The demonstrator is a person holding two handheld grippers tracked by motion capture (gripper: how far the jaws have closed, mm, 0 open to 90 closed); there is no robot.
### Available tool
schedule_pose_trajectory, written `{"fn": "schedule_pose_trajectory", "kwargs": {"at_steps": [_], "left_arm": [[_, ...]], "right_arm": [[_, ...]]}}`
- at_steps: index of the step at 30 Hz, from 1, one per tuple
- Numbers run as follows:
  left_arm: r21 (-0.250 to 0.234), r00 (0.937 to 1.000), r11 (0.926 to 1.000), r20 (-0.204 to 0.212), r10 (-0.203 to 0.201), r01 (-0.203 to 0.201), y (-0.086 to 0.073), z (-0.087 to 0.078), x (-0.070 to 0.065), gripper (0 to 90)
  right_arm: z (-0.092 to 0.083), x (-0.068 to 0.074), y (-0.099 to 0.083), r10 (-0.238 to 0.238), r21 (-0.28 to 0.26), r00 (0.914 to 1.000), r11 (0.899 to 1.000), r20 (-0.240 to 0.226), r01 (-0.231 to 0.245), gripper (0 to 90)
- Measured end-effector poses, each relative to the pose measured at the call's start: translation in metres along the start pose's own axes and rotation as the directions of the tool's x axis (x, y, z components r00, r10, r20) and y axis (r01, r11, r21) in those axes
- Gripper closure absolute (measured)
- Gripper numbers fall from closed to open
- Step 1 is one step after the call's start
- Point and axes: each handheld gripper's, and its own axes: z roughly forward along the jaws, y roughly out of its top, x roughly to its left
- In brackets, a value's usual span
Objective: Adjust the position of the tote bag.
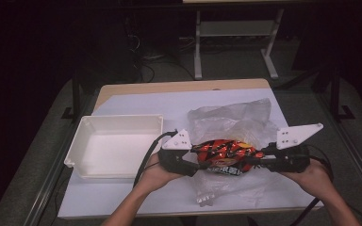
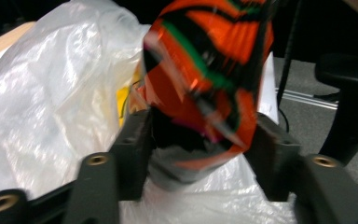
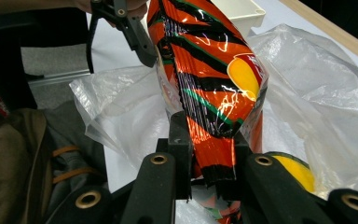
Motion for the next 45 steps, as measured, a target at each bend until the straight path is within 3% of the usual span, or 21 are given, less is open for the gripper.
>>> {"fn": "schedule_pose_trajectory", "kwargs": {"at_steps": [4,6,11,13,21,30,35,38,40,45], "left_arm": [[-0.004,1.0,1.0,0.002,-0.002,0.002,0.001,0.0,-0.001,64.5],[-0.001,0.9998,0.9998,0.001,0.02,-0.02,0.002,0.0,-0.001,70.6],[-0.001,0.9998,0.9999,-0.014,0.012,-0.012,0.001,-0.001,0.0,76.5],[-0.005,0.9999,0.9999,-0.013,-0.009,0.009,0.001,-0.002,0.0,78.6],[-0.007,0.9996,0.9995,-0.004,-0.029,0.029,0.001,-0.001,0.002,80.7],[-0.006,0.9993,0.9993,0.005,-0.036,0.036,0.002,0.0,0.001,80.9],[0.001,0.9995,0.9996,-0.004,-0.03,0.03,0.002,0.0,0.001,81.2],[-0.007,0.9988,0.9989,0.009,-0.047,0.047,0.001,-0.001,0.003,81.1],[-0.003,0.9994,0.9995,0.008,-0.033,0.033,0.001,-0.001,0.003,80.6],[-0.009,0.9989,0.9989,0.0,-0.047,0.047,0.001,-0.001,0.003,75.6]], "right_arm": [[0.0,-0.001,0.0,0.005,-0.004,1.0,1.0,-0.008,-0.005,78.9],[0.001,-0.001,0.001,0.0,-0.002,1.0,1.0,-0.007,0.0,78.6],[0.002,0.0,0.004,-0.024,0.013,0.9997,1.0,0.002,0.024,75.3],[0.001,0.001,0.005,-0.03,0.009,0.9995,1.0,0.012,0.03,69.2],[0.0,0.003,0.003,-0.072,-0.006,0.9945,0.997,0.077,0.073,43.9],[0.012,0.004,0.015,-0.14,0.074,0.985,0.988,0.101,0.133,31.1],[0.033,0.0,0.018,-0.169,0.142,0.9815,0.978,0.091,0.155,29.5],[0.037,-0.003,0.017,-0.16,0.135,0.9844,0.98,0.075,0.149,32.5],[0.038,-0.003,0.016,-0.165,0.143,0.9841,0.978,0.066,0.154,36.7],[0.038,-0.004,0.016,-0.161,0.14,0.9853,0.978,0.057,0.151,48.4]]}}
